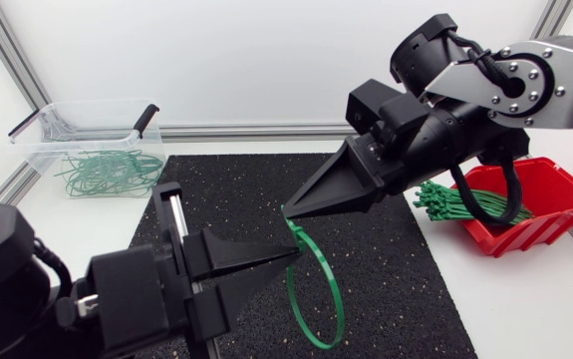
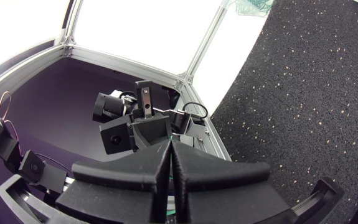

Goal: Take a green cable tie from the red box, thread the tail through the head to close it, then place it in the transparent bin on the left.

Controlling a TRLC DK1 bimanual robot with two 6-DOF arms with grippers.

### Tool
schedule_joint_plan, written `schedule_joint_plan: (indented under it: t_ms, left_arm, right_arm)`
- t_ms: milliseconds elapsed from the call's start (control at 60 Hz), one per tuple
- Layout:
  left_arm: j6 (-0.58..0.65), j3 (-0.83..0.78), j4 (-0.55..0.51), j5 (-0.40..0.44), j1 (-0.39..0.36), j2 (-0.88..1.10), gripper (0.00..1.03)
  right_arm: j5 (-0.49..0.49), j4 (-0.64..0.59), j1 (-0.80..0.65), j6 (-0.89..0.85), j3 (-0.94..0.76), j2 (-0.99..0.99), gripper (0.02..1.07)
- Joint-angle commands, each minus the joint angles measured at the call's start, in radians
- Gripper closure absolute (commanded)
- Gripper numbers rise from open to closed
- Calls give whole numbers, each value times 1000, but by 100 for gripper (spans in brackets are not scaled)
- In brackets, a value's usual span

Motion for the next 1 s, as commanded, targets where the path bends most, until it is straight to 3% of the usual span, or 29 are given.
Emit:
schedule_joint_plan:
  t_ms: [0, 217, 450, 500, 517, 617, 683, 800, 850, 983]
  left_arm:
    - [15, 33, 4, 52, -53, 20, 100]
    - [13, 36, 8, 42, -77, 38, 100]
    - [12, 33, 8, 21, -28, 46, 100]
    - [-7, 41, 7, 26, 36, 51, 100]
    - [-16, 45, 2, 39, 78, 52, 100]
    - [-125, 78, -35, 211, 326, 55, 100]
    - [-157, 90, -41, 288, 450, 77, 100]
    - [-223, 133, -67, 385, 679, 157, 100]
    - [-235, 145, -74, 388, 742, 183, 100]
    - [-235, 176, -93, 388, 915, 244, 100]
  right_arm:
    - [29, 24, -20, 10, 41, 28, 101]
    - [43, 21, -25, 10, 23, 25, 101]
    - [52, 12, -20, 5, -31, -63, 101]
    - [52, 15, -39, -4, -39, -81, 97]
    - [52, 15, -48, -7, -39, -86, 91]
    - [60, 24, -114, -26, -42, -83, 32]
    - [149, 31, -123, -63, -51, -68, 5]
    - [288, 95, -111, -98, -105, -63, 5]
    - [385, 110, -99, -105, -123, -60, 5]
    - [518, 130, -96, -128, -154, -44, 5]
